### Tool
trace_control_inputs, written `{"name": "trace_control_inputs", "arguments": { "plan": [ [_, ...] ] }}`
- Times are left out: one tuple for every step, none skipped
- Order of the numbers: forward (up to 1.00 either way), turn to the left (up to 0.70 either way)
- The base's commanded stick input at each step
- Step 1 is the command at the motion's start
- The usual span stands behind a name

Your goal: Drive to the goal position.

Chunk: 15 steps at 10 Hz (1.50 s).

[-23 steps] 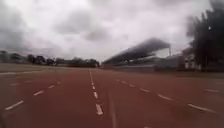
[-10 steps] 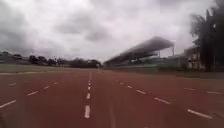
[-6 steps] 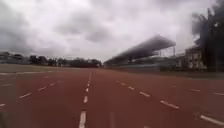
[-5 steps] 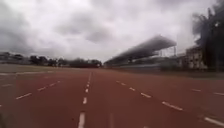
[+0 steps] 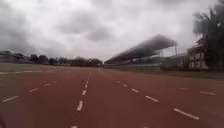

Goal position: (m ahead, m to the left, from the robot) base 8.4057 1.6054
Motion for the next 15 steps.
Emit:
{"name": "trace_control_inputs", "arguments": {
  "plan": [
    [0.7, 0.0],
    [0.7, 0.0],
    [0.7, 0.0],
    [0.7, 0.0],
    [0.7, 0.0],
    [0.7, 0.0],
    [0.7, 0.0],
    [0.7, 0.0],
    [0.7, 0.0],
    [0.7, 0.0],
    [0.7, 0.0],
    [0.7, 0.0],
    [0.7, 0.0],
    [0.7, 0.0],
    [0.7, 0.0]
  ]
}}
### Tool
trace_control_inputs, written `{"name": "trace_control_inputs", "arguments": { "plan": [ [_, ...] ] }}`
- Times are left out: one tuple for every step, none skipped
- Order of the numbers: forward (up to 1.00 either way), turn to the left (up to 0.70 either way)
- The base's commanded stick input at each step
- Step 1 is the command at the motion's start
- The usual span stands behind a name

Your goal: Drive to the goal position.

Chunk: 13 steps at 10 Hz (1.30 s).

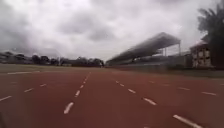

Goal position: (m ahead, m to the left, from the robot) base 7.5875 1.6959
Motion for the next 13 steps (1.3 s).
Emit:
{"name": "trace_control_inputs", "arguments": {
  "plan": [
    [0.7, 0.0],
    [0.7, 0.0],
    [0.7, 0.0],
    [0.7, 0.0],
    [0.7, 0.0],
    [0.7, 0.0],
    [0.7, 0.0],
    [0.7, 0.0],
    [0.7, 0.0],
    [0.7, 0.0],
    [0.7, 0.0],
    [0.7, 0.0],
    [0.7, 0.0]
  ]
}}
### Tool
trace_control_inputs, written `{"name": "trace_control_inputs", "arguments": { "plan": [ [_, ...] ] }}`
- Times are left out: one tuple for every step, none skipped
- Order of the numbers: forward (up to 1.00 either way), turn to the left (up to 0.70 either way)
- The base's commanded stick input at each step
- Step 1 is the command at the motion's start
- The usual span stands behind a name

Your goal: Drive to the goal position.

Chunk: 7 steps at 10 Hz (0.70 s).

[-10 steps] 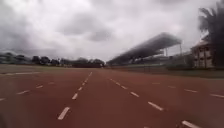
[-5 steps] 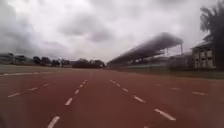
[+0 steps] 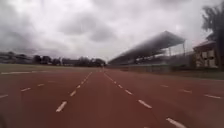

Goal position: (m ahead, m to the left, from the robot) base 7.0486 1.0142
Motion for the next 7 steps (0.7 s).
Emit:
{"name": "trace_control_inputs", "arguments": {
  "plan": [
    [0.7, 0.0],
    [0.7, 0.0],
    [0.7, 0.0],
    [0.7, 0.0],
    [0.7, 0.0],
    [0.7, 0.0],
    [0.7, 0.0]
  ]
}}
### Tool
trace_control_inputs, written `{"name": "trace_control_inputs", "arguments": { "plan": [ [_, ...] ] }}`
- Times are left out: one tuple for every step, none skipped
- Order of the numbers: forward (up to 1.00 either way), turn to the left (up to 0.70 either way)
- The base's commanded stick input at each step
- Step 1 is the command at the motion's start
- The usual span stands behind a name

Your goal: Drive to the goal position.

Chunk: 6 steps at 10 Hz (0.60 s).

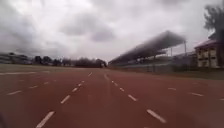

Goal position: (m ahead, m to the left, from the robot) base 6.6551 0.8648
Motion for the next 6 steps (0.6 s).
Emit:
{"name": "trace_control_inputs", "arguments": {
  "plan": [
    [0.7, 0.0],
    [0.7, 0.0],
    [0.7, 0.0],
    [0.7, 0.0],
    [0.7, 0.0],
    [0.7, 0.0]
  ]
}}
